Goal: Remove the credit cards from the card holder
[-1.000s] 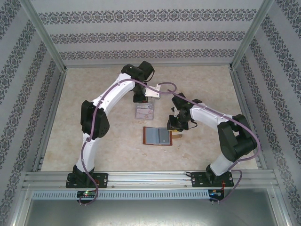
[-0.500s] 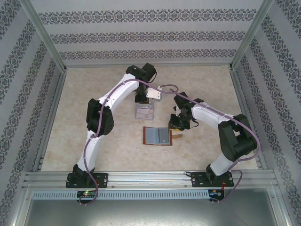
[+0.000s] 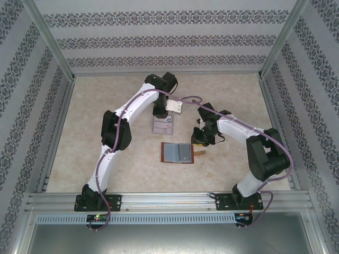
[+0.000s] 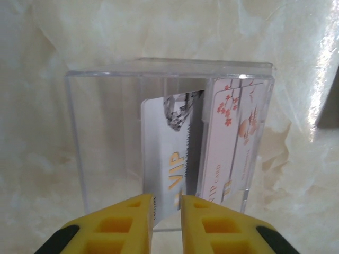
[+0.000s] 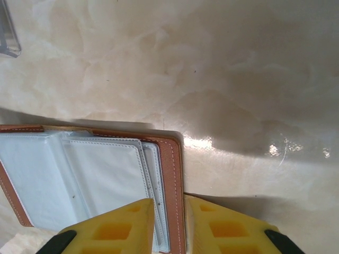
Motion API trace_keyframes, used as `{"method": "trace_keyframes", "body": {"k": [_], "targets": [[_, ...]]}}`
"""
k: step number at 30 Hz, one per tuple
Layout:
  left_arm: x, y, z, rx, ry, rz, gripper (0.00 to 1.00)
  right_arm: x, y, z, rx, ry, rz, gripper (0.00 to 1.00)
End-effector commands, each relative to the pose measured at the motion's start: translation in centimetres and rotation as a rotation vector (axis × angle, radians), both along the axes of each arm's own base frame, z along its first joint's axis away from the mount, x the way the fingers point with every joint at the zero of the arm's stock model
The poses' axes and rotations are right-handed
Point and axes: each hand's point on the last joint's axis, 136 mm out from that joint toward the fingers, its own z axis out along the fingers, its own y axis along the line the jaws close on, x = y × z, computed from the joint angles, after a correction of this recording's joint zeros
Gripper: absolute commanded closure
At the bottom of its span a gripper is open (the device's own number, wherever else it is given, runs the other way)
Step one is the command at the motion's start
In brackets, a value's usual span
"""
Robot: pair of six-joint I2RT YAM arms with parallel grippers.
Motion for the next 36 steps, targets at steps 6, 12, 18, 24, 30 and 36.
{"method": "trace_keyframes", "body": {"k": [6, 12, 18, 24, 30, 36], "targets": [[1.9, -0.2, 3.1, -0.042, -0.105, 0.05, 0.77, -0.4, -0.5, 0.2, 0.002, 0.0, 0.007, 0.76], [5.0, 0.6, 4.3, -0.059, -0.241, 0.348, 0.77, -0.1, 0.0, 0.3, 0.026, -0.007, 0.004, 0.76], [5.9, 1.7, 5.6, -0.115, -0.292, 0.696, 0.68, -0.2, 0.4, 0.3, 0.054, 0.0, 0.009, 0.76], [5.6, 1.0, 6.9, -0.29, -0.264, 0.981, 0.85, -0.3, 1.2, 0.7, 0.1, 0.003, 0.012, 0.76], [3.4, -3.2, 7.9, -0.573, 0.063, 1.077, 0.99, -0.7, 1.6, 1.1, 0.143, 0.006, 0.01, 0.76], [1.8, -5.7, 8.2, -0.69, 0.245, 1.194, 0.99, -1.6, 1.6, 0.4, 0.153, 0.032, 0.012, 0.76]]}}
